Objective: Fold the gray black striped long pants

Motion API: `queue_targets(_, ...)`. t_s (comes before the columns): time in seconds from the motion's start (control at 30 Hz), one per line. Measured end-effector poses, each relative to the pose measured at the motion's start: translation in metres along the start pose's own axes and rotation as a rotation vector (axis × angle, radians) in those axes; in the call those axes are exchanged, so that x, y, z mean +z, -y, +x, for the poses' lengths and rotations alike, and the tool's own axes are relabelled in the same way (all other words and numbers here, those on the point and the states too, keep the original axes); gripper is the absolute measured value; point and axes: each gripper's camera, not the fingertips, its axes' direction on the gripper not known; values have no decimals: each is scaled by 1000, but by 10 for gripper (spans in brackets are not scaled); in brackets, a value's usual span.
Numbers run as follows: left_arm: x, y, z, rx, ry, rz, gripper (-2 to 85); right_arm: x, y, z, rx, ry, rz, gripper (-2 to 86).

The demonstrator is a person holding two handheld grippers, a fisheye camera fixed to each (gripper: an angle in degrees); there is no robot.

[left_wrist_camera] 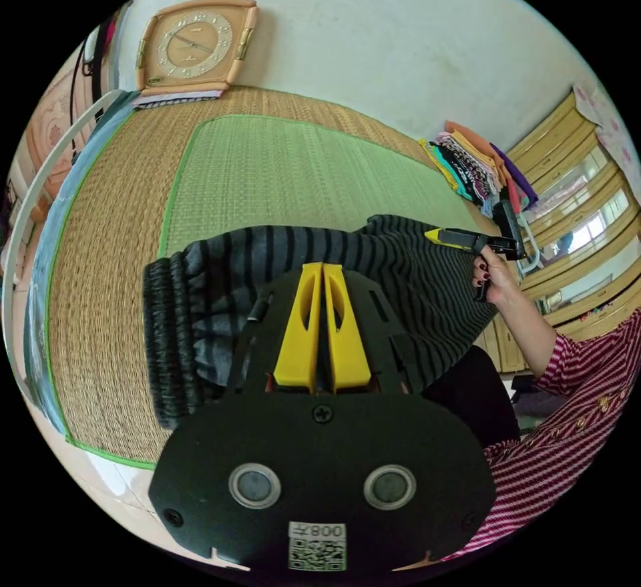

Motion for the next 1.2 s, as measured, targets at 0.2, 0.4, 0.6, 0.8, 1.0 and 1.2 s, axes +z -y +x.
queue_targets(0.2, 92, 10, 5, -6, 58, -214, 1, -85, -27, 115, 317, -175, 130, 0)
queue_targets(0.4, 119, 11, 28, 27, 41, -168, 1, -123, -17, 161, 322, -83, 190, 0)
queue_targets(0.6, 201, 25, 87, 191, -39, -265, 2, -156, -12, 229, 373, 33, 188, 0)
queue_targets(0.8, 287, 30, 172, 384, -292, -357, 17, -255, -75, 266, 401, -55, 417, 4)
queue_targets(1.0, 372, 5, 302, 690, -457, -471, 75, -339, -196, 332, 645, -104, 715, 37)
queue_targets(1.2, 449, -30, 403, 964, -302, -546, 108, -363, -234, 378, 726, -38, 799, 88)
